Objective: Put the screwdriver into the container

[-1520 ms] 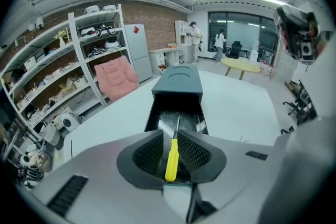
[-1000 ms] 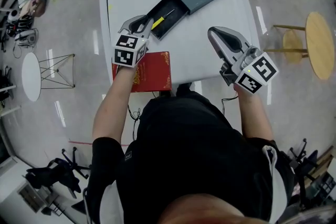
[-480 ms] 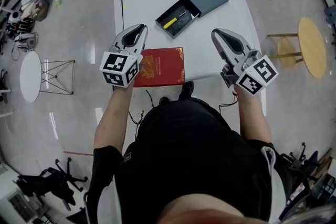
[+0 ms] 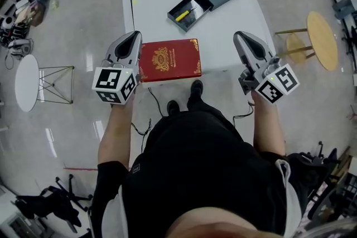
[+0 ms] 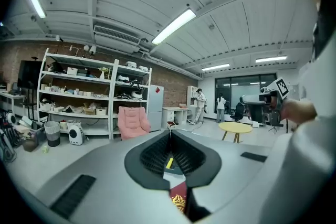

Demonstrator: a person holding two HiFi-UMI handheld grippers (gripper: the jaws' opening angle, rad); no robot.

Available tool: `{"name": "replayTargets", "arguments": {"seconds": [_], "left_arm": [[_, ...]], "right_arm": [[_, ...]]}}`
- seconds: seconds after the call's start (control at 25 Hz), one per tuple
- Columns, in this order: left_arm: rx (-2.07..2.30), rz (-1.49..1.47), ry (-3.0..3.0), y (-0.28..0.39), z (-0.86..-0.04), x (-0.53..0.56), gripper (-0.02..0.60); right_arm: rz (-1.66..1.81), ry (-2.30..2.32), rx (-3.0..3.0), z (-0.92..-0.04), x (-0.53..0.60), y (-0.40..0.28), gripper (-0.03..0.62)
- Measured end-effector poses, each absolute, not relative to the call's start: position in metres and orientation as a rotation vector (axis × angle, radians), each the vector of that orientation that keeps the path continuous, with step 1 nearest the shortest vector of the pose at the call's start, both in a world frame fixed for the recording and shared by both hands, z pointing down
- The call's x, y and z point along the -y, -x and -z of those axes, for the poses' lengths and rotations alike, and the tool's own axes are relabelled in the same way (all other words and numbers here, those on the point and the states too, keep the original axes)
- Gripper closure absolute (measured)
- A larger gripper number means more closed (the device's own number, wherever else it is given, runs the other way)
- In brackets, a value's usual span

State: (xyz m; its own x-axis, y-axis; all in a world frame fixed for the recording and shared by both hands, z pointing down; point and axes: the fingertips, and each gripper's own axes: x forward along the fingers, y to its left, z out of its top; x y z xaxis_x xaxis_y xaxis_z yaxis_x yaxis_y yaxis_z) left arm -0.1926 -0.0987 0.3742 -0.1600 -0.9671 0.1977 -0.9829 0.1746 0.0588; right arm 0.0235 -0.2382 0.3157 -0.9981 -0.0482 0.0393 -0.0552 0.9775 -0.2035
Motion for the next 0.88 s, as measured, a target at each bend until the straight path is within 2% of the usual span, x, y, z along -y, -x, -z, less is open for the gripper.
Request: {"name": "replayTargets", "arguments": {"seconds": [0.52,0.88], "left_arm": [[2.362,-0.039,-1.844,0.167,-0.334,0.066,0.565],[2.394,-0.088,-1.843,0.142,-0.328,0.099,0.565]], "right_arm": [[-0.303,-0.176,3.148,-0.302,0.246,-0.089,0.563],[-0.242,-0.215,3.206,-0.299,0.282,-0.128,0.565]]}}
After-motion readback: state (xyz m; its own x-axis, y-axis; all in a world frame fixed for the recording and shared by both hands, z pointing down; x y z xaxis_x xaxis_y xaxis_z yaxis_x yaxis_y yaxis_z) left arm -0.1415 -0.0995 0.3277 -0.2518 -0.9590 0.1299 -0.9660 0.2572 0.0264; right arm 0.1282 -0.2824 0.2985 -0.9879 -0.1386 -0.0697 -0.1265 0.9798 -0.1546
